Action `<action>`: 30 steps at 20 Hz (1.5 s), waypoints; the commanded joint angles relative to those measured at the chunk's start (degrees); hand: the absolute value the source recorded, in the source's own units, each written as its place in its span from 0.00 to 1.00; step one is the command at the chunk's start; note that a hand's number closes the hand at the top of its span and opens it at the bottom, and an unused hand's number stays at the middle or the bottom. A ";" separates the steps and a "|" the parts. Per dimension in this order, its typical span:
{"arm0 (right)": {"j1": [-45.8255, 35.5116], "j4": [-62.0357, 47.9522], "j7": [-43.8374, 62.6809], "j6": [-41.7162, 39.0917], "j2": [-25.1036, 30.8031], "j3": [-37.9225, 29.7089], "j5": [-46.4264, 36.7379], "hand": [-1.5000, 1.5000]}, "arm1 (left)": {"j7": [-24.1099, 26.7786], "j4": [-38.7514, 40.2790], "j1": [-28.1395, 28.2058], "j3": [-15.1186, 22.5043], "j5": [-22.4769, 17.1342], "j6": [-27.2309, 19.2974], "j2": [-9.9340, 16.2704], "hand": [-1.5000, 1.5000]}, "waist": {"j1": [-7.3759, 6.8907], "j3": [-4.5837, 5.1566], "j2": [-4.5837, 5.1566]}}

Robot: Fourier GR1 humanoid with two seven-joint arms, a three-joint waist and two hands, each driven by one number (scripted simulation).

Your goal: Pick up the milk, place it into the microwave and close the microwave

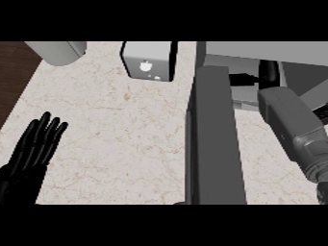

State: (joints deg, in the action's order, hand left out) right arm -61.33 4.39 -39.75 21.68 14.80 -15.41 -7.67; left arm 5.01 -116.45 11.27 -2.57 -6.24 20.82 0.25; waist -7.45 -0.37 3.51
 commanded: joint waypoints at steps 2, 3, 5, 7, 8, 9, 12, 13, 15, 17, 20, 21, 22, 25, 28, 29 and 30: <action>2.33 0.50 -2.73 -1.59 -1.12 -1.22 1.14 0.00 | 0.77 -0.33 1.34 0.97 0.56 0.71 0.30 0.00 | 0.12 0.03 -0.42; 3.40 0.69 -3.65 -2.92 -0.05 -1.48 1.38 0.00 | 0.22 0.78 0.26 2.82 0.86 -1.66 -0.24 0.00 | 1.58 0.05 -0.66; 3.62 0.37 -3.23 -2.96 -0.42 -1.57 1.41 0.00 | -0.10 0.06 0.07 2.25 2.14 -1.88 -0.24 0.00 | 1.46 0.05 -0.80; 3.39 1.01 -3.81 -3.45 -1.76 -2.79 2.66 0.00 | -1.20 -0.18 -0.81 3.71 1.63 -1.47 -0.24 0.00 | 1.74 0.03 -0.92; 4.95 0.75 -5.07 -4.11 -1.26 -2.28 2.08 0.00 | 0.15 0.65 0.31 5.30 2.08 -2.53 -0.25 0.00 | 1.61 0.04 -0.78; 5.67 0.76 -5.90 -4.74 -2.77 -1.74 1.63 0.00 | -0.90 0.64 0.57 3.73 1.18 -0.42 0.47 0.00 | 2.45 0.12 -1.38; 6.21 1.28 -7.02 -9.51 -2.39 -2.72 2.72 0.00 | -0.66 3.02 -1.93 5.42 2.59 -1.87 -0.24 0.00 | 3.23 0.12 -1.41; 7.30 0.99 -7.69 -10.16 -3.05 -2.52 2.55 0.00 | 0.71 3.38 0.83 5.91 2.90 -0.42 0.05 0.00 | 3.02 0.14 -1.55; 8.66 1.49 -9.20 -13.52 -2.67 -3.18 3.33 0.00 | -1.29 5.78 -2.46 4.88 1.33 -0.19 0.56 0.00 | 4.09 0.16 -1.75; 9.53 1.64 -9.39 -14.06 -4.17 -3.64 3.94 0.00 | -0.66 5.26 -2.01 6.25 1.61 0.93 0.75 0.00 | 4.56 0.20 -2.21; 10.11 2.08 -9.99 -15.79 -4.95 -3.55 4.03 0.00 | 0.82 8.46 -1.53 8.41 2.77 3.54 1.71 0.00 | 4.88 0.23 -2.38; 11.17 2.54 -10.83 -17.86 -5.12 -3.91 4.62 0.00 | 1.57 11.04 -6.20 7.82 4.80 2.32 1.57 0.00 | 5.83 0.26 -2.57; 14.21 2.87 -14.50 -19.21 -5.90 -3.19 4.01 0.00 | -1.57 10.43 -7.52 6.37 2.47 3.39 3.08 0.00 | 6.01 0.24 -2.62; 15.43 3.27 -14.21 -18.88 -4.36 -3.25 4.09 0.00 | 0.57 11.93 -5.67 10.11 4.96 5.83 3.50 1.00 | 5.94 0.26 -2.73; 19.26 5.89 -17.33 -19.21 -6.78 -2.13 3.85 0.00 | 2.46 14.68 -9.00 10.97 7.77 5.91 3.64 1.00 | 7.17 0.34 -3.31; 20.97 6.96 -17.22 -19.82 -6.74 -1.66 3.85 0.00 | 6.67 17.10 -5.32 13.64 11.90 5.02 2.74 1.00 | 7.76 0.39 -3.62; 22.58 8.22 -17.94 -20.45 -6.85 -1.20 3.83 0.00 | 1.64 14.57 -8.06 13.54 10.82 4.06 2.21 1.00 | 7.61 0.36 -3.58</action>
State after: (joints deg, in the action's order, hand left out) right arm -43.20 9.92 -54.89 3.48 8.23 -17.71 -3.75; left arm 6.95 -102.99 4.71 8.78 1.44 25.49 2.89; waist -0.63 -0.05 0.34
